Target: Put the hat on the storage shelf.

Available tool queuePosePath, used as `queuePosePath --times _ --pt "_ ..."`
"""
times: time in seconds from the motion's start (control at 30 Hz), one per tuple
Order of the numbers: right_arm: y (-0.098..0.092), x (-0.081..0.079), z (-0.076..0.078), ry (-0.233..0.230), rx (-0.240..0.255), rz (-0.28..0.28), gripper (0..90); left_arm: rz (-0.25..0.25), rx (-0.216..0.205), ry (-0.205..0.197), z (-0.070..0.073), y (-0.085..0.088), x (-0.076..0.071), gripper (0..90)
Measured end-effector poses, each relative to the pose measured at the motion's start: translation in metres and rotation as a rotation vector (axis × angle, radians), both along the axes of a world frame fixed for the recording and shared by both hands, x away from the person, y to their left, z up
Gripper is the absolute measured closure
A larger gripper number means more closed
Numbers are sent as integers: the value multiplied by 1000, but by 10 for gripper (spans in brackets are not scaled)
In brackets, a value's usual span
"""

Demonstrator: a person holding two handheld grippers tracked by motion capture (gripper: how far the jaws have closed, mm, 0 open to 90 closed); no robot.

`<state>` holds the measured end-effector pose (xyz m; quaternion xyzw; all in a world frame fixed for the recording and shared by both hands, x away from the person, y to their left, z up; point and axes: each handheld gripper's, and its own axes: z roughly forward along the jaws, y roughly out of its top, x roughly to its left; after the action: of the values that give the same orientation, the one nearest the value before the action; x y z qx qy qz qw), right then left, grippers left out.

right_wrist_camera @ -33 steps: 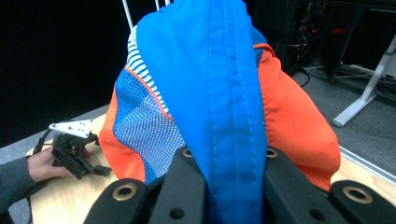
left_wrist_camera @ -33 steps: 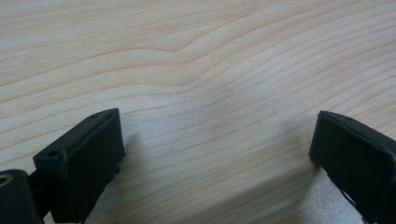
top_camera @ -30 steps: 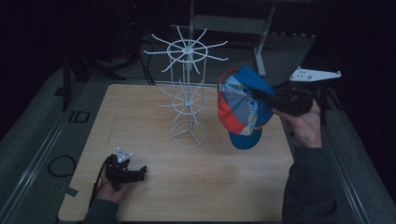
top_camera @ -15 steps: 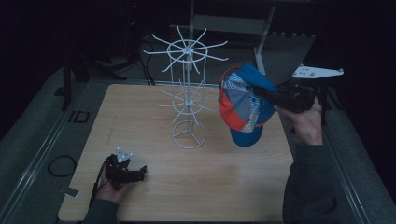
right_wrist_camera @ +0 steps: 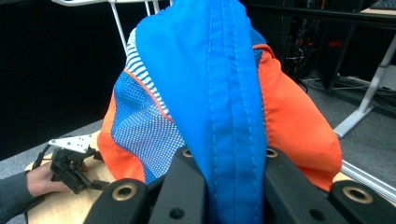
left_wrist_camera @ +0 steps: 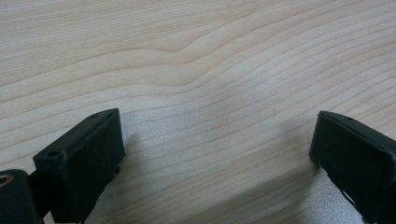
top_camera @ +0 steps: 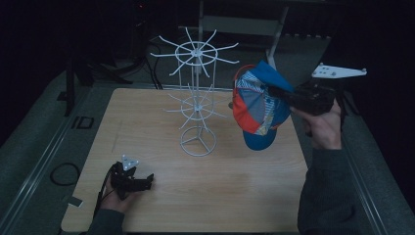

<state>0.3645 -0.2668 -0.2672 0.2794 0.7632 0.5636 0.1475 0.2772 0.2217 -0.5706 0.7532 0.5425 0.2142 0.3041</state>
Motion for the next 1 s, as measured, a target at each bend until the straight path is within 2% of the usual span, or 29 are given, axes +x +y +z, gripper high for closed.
queuePosePath --times 0.53,1.0 --pt "-3 -3 10 -17 19 8 877 0 1 0 0 0 0 31" --pt "-11 -8 22 -50 51 3 877 0 0 0 0 0 0 31"
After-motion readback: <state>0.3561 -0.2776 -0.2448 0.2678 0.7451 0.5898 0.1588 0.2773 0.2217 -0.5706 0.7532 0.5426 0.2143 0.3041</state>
